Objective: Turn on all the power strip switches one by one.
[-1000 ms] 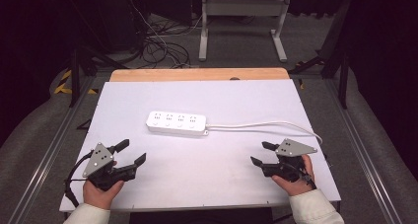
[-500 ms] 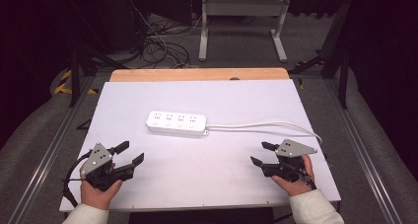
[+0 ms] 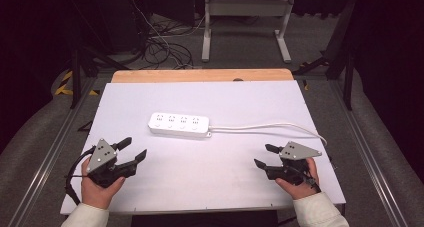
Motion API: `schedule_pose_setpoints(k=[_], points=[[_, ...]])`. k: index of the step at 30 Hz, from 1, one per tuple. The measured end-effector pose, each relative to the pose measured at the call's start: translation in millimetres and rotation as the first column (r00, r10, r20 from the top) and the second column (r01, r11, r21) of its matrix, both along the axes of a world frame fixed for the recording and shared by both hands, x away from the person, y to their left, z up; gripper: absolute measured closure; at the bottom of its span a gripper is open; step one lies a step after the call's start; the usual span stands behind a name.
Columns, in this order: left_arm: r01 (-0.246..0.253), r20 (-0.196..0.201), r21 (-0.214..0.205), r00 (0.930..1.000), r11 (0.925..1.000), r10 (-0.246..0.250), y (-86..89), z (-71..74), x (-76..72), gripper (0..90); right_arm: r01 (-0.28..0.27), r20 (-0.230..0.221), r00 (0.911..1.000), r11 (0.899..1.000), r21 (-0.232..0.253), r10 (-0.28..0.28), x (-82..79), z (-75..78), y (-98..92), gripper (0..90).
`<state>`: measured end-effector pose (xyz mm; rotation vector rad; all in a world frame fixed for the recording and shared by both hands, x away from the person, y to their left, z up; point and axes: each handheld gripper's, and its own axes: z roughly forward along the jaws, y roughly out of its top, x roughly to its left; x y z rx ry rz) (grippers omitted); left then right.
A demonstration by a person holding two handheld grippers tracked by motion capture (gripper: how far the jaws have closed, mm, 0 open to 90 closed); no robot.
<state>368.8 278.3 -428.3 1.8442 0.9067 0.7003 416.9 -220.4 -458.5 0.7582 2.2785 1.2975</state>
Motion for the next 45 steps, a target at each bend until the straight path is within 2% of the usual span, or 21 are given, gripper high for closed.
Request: schedule_pose_setpoints(k=[9,13,14,16,23,25,26,29,33,36,39,40,45], points=[[0.002,-0.039,-0.031,0.9992,0.9995,-0.003,-2.2,14.9,17.9,39.9,0.004,-0.004,1.0000,1.000,0.000,-0.004,-1.2,-0.6,-0.8,35.3],[0.003,-0.043,-0.002,0.9991,1.0000,-0.004,-2.4,18.5,25.2,40.9,0.004,-0.006,1.0000,1.000,0.000,-0.004,-1.8,-1.0,-1.3,35.3],[0.002,-0.050,-0.015,0.9988,0.9999,-0.003,-3.7,19.0,26.7,40.9,0.004,-0.005,1.0000,1.000,-0.001,-0.004,-1.8,-0.9,-1.5,35.4],[0.007,-0.054,-0.010,0.9985,0.9999,-0.007,-4.6,21.5,30.4,40.9,0.005,-0.006,1.0000,1.000,0.001,-0.005,-1.9,-0.9,-1.2,35.3],[0.029,-0.043,0.037,0.9987,0.9989,-0.028,-12.7,33.6,41.8,40.1,0.006,-0.006,1.0000,1.000,0.001,-0.006,-1.7,-1.0,-0.9,35.2],[0.034,-0.038,0.040,0.9988,0.9986,-0.032,-14.3,36.2,43.6,40.4,0.009,-0.006,0.9999,1.000,0.005,-0.009,-1.5,-1.1,-1.1,35.2],[0.034,-0.043,0.027,0.9985,0.9991,-0.033,-15.4,36.8,44.2,40.4,0.009,-0.006,0.9999,1.000,0.005,-0.009,-1.5,-1.1,-1.1,35.2],[0.034,-0.037,0.052,0.9988,0.9981,-0.032,-17.5,39.0,47.1,47.0,0.009,-0.005,0.9999,1.000,0.002,-0.009,-1.7,-1.1,-1.2,35.0],[0.031,-0.068,0.080,0.9974,0.9963,-0.026,-19.2,41.3,52.8,52.5,0.012,-0.006,0.9999,1.000,0.003,-0.012,-1.6,-1.0,-1.4,34.8],[0.013,-0.080,0.057,0.9968,0.9983,-0.008,-20.4,42.3,58.4,53.4,0.011,-0.005,0.9999,1.000,0.002,-0.011,-1.6,-1.0,-1.2,34.8],[0.018,-0.114,0.038,0.9934,0.9991,-0.013,-21.8,42.1,66.8,51.7,0.012,-0.004,0.9999,1.000,0.002,-0.012,-1.8,-0.9,-1.1,34.8],[0.019,-0.126,0.036,0.9919,0.9992,-0.014,-23.4,41.7,70.2,51.2,0.012,-0.005,0.9999,1.000,0.004,-0.012,-1.6,-1.1,-1.2,34.7],[0.016,-0.139,0.059,0.9903,0.9981,-0.007,-27.8,39.4,80.6,54.3,0.012,-0.005,0.9999,1.000,0.003,-0.012,-1.6,-1.0,-1.6,34.7]])
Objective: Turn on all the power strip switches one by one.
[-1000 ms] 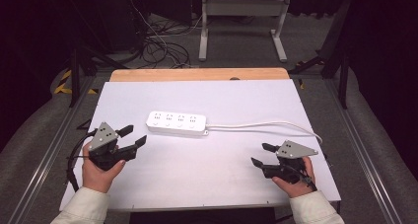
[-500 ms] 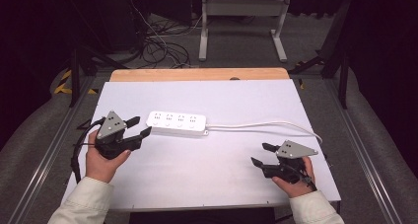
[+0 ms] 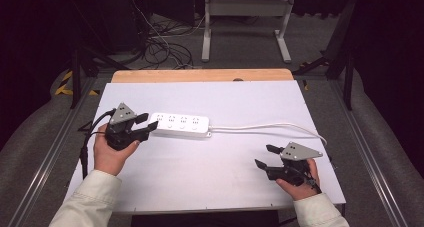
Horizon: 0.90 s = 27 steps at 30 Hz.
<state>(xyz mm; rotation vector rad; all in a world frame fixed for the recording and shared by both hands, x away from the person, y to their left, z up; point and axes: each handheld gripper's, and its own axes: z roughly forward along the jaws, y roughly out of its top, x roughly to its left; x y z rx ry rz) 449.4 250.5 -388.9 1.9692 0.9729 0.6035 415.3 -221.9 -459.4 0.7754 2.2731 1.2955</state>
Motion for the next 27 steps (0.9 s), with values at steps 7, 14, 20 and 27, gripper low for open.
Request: schedule_pose_setpoints(k=[7,14,20,27], points=[[-0.001,-0.059,-0.005,0.9982,1.0000,0.001,-3.4,-6.5,17.7,63.3,-0.003,0.001,1.0000,1.000,-0.002,0.003,0.3,-0.2,0.0,34.7],[-0.041,-0.105,0.035,0.9935,0.9985,0.045,-6.3,-18.5,39.4,70.6,-0.007,-0.002,1.0000,1.000,-0.003,0.007,0.4,-0.6,0.2,35.0],[-0.068,-0.156,0.001,0.9855,0.9977,0.067,-3.6,-29.9,54.0,76.6,-0.013,-0.007,0.9999,1.000,-0.001,0.013,0.9,-1.1,-0.3,35.5],[-0.072,-0.141,0.029,0.9872,0.9970,0.075,-4.9,-37.6,61.2,82.6,-0.019,-0.009,0.9998,1.000,-0.001,0.019,1.0,-1.3,-0.3,35.9]])
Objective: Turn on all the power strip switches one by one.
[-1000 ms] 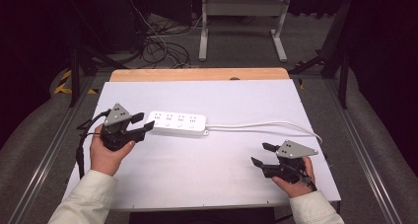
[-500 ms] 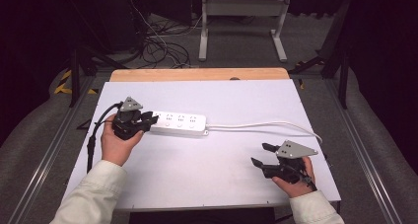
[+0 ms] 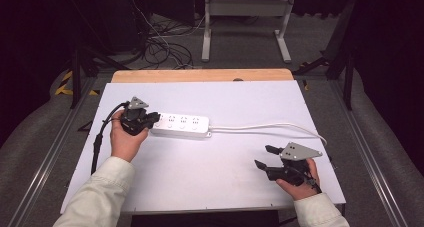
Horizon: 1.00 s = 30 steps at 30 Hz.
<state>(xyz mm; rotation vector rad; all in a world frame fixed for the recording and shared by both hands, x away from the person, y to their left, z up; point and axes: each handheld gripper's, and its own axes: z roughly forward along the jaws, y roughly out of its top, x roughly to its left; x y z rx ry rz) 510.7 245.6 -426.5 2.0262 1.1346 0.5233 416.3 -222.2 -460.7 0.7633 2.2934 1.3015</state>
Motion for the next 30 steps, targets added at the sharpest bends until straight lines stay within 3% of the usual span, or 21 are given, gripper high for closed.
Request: schedule_pose_setpoints(k=[3,6,14,20,24,26,28,30], points=[[-0.004,-0.014,-0.022,0.9999,0.9997,0.004,0.8,-2.7,3.8,88.7,-0.001,0.000,1.0000,1.000,0.000,0.001,-0.2,0.1,0.2,35.9],[-0.015,-0.029,-0.015,0.9995,0.9998,0.014,1.5,-5.5,6.4,89.6,-0.001,-0.001,1.0000,1.000,0.003,0.001,0.0,-0.1,0.1,36.1],[-0.034,-0.040,0.018,0.9986,0.9993,0.034,2.4,-10.7,10.0,89.7,-0.003,-0.002,1.0000,1.000,0.001,0.003,0.0,-0.1,0.1,36.1],[-0.022,-0.042,0.038,0.9988,0.9990,0.024,0.8,-14.6,11.2,89.6,-0.002,-0.002,1.0000,1.000,-0.001,0.002,0.1,-0.2,0.3,36.1],[-0.016,-0.037,0.073,0.9991,0.9972,0.019,-2.4,-19.4,11.9,89.6,-0.002,-0.002,1.0000,1.000,0.001,0.002,0.1,-0.4,0.3,36.1],[-0.016,-0.047,0.068,0.9987,0.9975,0.019,-3.6,-21.6,12.6,89.6,-0.002,-0.003,1.0000,1.000,-0.001,0.002,0.1,-0.2,0.3,36.1],[-0.014,-0.051,0.091,0.9985,0.9957,0.019,-3.5,-23.1,13.6,89.6,-0.003,-0.002,1.0000,1.000,0.001,0.003,0.0,-0.3,0.3,36.1],[-0.023,-0.058,0.084,0.9979,0.9962,0.028,-4.4,-25.3,14.2,89.6,-0.003,-0.002,1.0000,1.000,0.003,0.003,0.0,-0.4,0.3,36.1]])
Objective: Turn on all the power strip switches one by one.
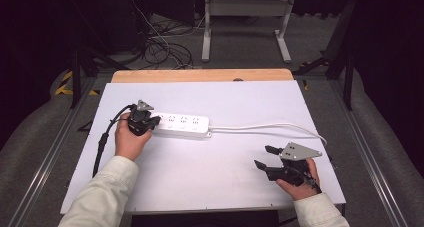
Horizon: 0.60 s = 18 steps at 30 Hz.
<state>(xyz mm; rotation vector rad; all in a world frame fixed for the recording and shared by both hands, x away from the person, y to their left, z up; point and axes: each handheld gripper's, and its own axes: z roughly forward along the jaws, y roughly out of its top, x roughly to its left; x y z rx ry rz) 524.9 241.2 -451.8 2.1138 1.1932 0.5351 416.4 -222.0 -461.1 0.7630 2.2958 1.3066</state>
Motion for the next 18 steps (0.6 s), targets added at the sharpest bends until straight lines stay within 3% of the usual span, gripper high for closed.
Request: schedule_pose_setpoints(k=[8,18], points=[[0.002,-0.012,0.018,0.9999,0.9998,-0.002,0.6,-1.8,1.0,89.6,0.001,-0.002,1.0000,1.000,-0.003,-0.001,0.1,0.1,-0.3,36.1],[0.012,0.002,0.053,0.9999,0.9985,-0.012,-2.2,-2.3,-0.8,89.7,-0.002,-0.004,1.0000,1.000,-0.004,0.002,0.1,-0.3,0.4,36.1]])
